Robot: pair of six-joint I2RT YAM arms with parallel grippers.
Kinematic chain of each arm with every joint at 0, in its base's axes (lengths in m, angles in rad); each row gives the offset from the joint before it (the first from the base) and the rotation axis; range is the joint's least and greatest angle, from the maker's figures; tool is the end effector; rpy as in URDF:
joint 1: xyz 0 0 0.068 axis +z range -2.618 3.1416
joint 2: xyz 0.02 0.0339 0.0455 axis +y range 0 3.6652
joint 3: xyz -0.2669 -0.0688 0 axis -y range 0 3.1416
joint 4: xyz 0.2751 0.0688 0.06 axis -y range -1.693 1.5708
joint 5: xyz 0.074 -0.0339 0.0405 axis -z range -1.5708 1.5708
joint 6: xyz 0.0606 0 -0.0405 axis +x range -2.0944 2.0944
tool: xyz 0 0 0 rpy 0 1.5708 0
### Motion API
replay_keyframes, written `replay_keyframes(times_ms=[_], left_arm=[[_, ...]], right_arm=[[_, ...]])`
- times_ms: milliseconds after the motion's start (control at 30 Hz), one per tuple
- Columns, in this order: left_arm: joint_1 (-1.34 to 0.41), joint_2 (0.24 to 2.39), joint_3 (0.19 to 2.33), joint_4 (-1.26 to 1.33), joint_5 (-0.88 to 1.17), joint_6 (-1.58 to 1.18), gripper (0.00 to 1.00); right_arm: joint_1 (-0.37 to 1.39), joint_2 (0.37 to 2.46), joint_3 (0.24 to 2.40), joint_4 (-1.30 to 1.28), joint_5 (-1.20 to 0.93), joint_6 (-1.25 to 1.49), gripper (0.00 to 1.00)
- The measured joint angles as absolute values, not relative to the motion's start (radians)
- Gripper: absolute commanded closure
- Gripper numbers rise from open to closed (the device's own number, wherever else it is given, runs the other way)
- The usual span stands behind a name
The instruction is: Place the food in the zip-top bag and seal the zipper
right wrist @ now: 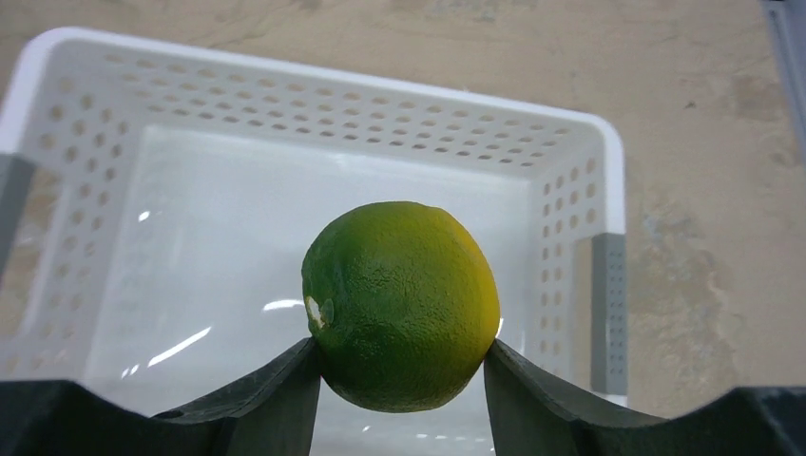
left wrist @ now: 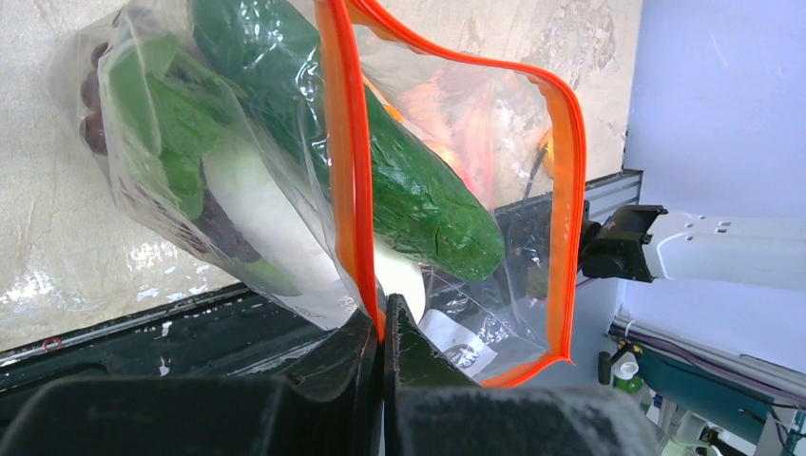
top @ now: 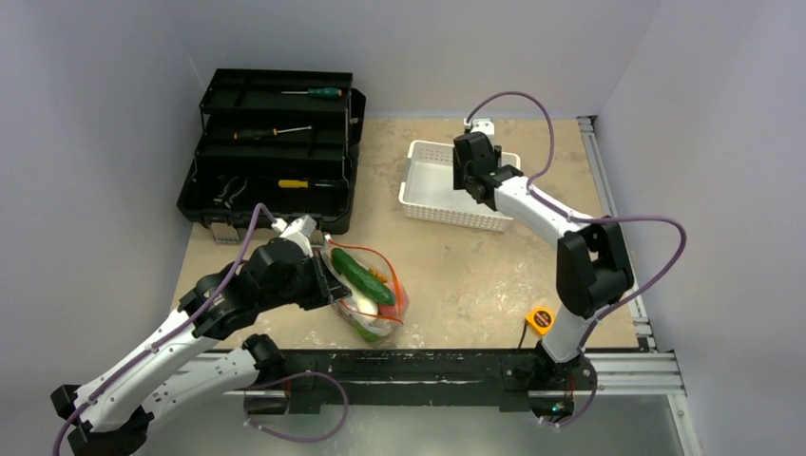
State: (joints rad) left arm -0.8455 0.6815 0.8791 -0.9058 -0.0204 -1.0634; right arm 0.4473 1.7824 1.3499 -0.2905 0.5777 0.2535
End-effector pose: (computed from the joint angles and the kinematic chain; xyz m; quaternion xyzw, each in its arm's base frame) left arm 0.1156 -0.1286 0.3069 -0.1030 0.9025 -0.3358 0.2492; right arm 0.4151 0.1624 0.2311 0.0321 0.8810 -0.1085 0.4594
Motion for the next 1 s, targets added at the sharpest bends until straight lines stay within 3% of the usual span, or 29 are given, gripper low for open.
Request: replay_keyframes(times_ms=[567,767,1000], left_arm=[[-0.846,0.685,0.879,-0.900,-0.018,-1.063,1.00],[-0.846,0.699,0.886,-0.899,-0.016,-1.063,1.00],[-0.846,0.702,0.896,-0.898,-0.015,-1.063,1.00]], right_arm=[[0.510,1.325,1.093,-0.187,-0.416,0.298,1.00],[0.725,1.262,1.134,-0.183,-0.565,0.324,1.00],[0.862,1.212,1.158,-0.233,-0.528,0.402,1.00]])
